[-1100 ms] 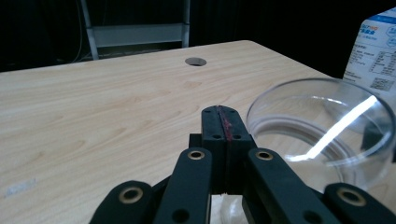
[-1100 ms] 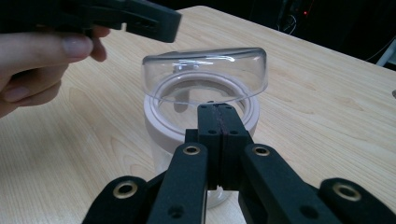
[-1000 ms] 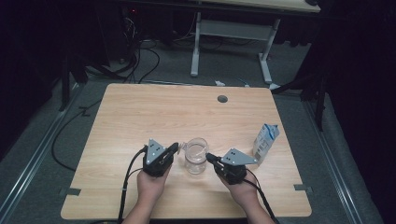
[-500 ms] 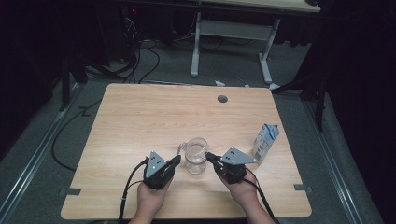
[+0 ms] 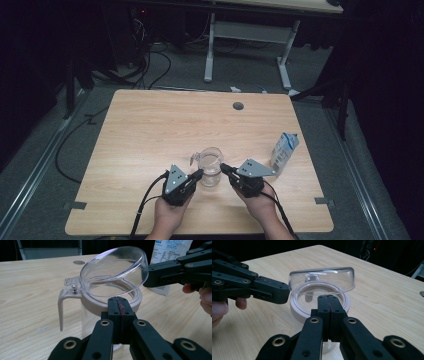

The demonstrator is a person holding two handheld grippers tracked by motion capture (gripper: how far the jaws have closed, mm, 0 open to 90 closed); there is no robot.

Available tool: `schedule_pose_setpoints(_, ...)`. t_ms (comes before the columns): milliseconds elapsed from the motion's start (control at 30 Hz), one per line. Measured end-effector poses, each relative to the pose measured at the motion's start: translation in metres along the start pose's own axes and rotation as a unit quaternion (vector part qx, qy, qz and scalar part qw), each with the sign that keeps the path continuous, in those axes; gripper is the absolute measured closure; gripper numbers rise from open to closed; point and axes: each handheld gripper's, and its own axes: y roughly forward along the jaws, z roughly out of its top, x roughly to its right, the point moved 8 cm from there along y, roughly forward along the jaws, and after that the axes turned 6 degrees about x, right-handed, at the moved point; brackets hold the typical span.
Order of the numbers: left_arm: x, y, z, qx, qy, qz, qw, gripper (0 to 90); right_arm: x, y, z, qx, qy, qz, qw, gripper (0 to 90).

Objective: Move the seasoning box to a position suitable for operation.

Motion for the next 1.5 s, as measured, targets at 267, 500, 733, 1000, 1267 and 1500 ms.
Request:
schedule_pose_setpoints(267,0.000,0.000,0.004,0.006,-0.003,0.000,1.0000,90.0,0.001,0.005,-0.005,-0.006,0.004,0.002,1.0000,89.6)
schedule_pose_setpoints(500,0.000,0.000,0.005,0.010,-0.003,0.000,0.9999,90.0,0.002,0.007,-0.004,0.001,0.008,0.001,1.0000,89.5)
schedule_pose_setpoints(733,-0.001,0.000,0.008,0.016,-0.006,0.002,0.9999,90.0,0.003,0.008,-0.006,0.001,0.010,-0.001,0.9999,89.4)
schedule_pose_setpoints(1000,-0.007,-0.001,0.013,0.027,-0.014,0.008,0.9995,90.0,0.003,0.007,-0.006,0.003,0.006,-0.001,1.0000,90.0)
schedule_pose_setpoints(1267,-0.014,-0.004,0.017,0.036,-0.019,0.017,0.9990,90.0,0.003,0.007,-0.007,0.005,0.003,0.000,1.0000,90.0)
schedule_pose_setpoints(1500,-0.020,-0.006,0.019,0.041,-0.021,0.024,0.9986,90.0,0.003,0.007,-0.008,0.006,0.003,0.000,1.0000,90.0)
